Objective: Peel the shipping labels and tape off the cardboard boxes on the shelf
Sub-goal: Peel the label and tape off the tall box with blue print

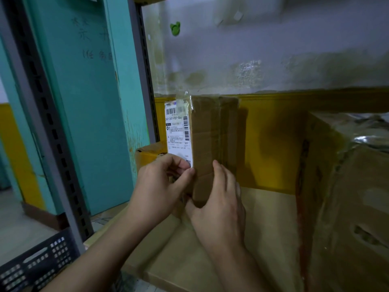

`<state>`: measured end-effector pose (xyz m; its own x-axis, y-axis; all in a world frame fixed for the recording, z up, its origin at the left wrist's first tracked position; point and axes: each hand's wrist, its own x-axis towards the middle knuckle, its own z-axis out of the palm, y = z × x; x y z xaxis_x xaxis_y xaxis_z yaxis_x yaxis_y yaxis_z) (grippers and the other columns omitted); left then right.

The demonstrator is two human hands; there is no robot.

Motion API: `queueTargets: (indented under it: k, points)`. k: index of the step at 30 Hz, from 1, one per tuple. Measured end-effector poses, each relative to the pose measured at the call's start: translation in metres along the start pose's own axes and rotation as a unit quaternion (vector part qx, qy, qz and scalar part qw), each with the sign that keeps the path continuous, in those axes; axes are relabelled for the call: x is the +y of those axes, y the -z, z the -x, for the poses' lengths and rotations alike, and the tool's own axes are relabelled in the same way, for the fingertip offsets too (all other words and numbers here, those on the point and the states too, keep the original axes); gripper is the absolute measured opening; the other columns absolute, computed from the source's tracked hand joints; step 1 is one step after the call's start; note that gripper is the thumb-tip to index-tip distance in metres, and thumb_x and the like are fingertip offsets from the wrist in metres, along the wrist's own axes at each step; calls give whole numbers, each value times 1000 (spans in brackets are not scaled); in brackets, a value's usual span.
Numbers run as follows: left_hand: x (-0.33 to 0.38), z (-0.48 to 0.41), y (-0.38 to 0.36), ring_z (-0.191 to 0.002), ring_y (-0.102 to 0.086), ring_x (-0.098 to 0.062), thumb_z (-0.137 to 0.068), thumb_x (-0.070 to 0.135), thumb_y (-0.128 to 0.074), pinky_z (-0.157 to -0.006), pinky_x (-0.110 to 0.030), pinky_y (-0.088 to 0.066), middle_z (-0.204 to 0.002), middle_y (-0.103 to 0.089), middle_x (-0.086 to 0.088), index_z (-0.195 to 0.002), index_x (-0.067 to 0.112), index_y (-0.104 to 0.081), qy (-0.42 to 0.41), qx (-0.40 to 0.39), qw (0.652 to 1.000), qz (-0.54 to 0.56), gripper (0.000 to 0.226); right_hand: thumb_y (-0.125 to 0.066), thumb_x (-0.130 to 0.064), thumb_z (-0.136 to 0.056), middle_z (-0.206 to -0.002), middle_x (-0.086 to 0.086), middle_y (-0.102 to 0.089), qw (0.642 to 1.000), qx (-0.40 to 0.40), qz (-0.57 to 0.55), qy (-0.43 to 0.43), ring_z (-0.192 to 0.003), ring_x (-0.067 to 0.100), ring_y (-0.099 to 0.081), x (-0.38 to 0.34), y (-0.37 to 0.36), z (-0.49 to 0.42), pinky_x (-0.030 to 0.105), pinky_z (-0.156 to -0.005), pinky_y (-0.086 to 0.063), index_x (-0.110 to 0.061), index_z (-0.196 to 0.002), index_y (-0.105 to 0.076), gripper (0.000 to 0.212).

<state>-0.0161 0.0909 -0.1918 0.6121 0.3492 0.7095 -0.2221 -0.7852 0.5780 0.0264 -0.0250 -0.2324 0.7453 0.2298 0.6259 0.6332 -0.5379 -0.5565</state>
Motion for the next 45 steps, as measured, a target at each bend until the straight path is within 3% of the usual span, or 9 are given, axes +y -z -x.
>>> queueTargets:
  k: [10,16,21,29,45]
  points:
    - [3,-8,6,-72,-64,-5,-90,23,-69,-67,-26,-53,-73,-68,11,-78,25,-65,0,-58,998,-22,13,-67,-45,-82,-155,-11,-17,1000,-10,3,0,-141,11,-18,0,0,0,30,-103,-37,-31,-153,-9,92]
    - [2,-7,7,-68,-62,-6,-91,21,-67,-62,-25,-51,-72,-66,8,-80,22,-63,3,-70,997,-12,12,-71,-45,-81,-154,-9,-22,1000,-2,8,4,-141,13,-22,-1,-1,1,31,-101,-39,-30,-153,-13,93]
    - [2,-4,6,-71,-63,-3,-89,18,-69,-61,-14,-49,-73,-65,12,-80,24,-64,3,-47,999,-9,12,-68,-46,-82,-156,-12,-17,1000,-13,5,3,-141,11,-18,0,-1,0,28,-104,-35,-32,-153,-7,95]
    - [7,-1,0,-69,-62,-1,-84,15,-73,-63,-13,-49,-70,-66,12,-76,23,-66,0,-5,1000,-23,13,-68,-46,-82,-156,-10,-17,1000,-15,14,-2,-142,13,-19,-1,-1,1,31,-103,-38,-32,-153,-6,94]
    - [7,-6,2,-62,-60,-2,-88,15,-68,-55,-12,-45,-68,-65,8,-77,21,-65,33,-47,998,11,14,-63,-46,-87,-157,-14,-9,999,-33,23,-5,-144,9,-12,-3,0,1,29,-103,-36,-35,-151,-5,87]
